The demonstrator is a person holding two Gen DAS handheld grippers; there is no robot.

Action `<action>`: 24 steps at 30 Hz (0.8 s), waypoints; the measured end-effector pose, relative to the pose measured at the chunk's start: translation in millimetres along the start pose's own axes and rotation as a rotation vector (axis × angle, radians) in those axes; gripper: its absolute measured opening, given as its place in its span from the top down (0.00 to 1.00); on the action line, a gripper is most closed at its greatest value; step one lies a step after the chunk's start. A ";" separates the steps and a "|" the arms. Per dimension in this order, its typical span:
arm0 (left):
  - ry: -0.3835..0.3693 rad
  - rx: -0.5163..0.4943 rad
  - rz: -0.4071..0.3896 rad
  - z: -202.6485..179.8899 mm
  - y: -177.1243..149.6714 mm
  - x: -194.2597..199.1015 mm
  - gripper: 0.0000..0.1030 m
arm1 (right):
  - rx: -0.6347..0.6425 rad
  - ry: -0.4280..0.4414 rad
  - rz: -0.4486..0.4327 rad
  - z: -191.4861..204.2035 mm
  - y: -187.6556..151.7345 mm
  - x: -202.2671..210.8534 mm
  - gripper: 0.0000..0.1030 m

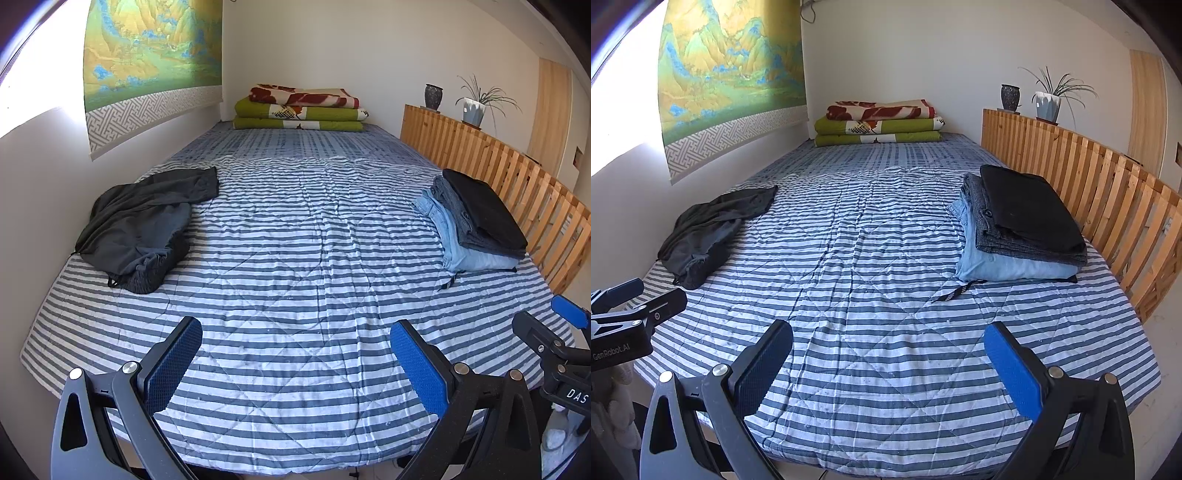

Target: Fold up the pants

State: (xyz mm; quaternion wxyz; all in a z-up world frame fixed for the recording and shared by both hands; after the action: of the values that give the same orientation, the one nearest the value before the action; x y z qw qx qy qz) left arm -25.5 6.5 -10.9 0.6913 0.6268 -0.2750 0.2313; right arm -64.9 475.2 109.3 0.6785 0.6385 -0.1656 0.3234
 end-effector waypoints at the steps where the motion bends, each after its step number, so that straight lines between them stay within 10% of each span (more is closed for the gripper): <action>1: 0.001 -0.002 0.004 -0.5 -0.1 -1.6 0.00 | -0.001 0.001 0.000 -0.6 -0.3 -0.3 0.01; 24: -0.005 0.010 0.014 3.8 3.8 -12.8 0.00 | -0.002 0.020 0.003 -5.1 4.2 -9.8 0.01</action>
State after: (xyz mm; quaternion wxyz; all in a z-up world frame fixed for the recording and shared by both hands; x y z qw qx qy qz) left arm -37.9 3.5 -16.4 0.6861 0.6287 -0.2798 0.2361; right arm -75.9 477.9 105.7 0.6803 0.6341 -0.1601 0.3308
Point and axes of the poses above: each gripper's, at about its wrist camera, not at the fingertips, and x roughly against the way its jaws point, z to its left, y to its top, the point moved 1 cm from there along -x, roughly the way its jaws point, and after that the axes turned 6 degrees about -x, right-handed, at the moved point
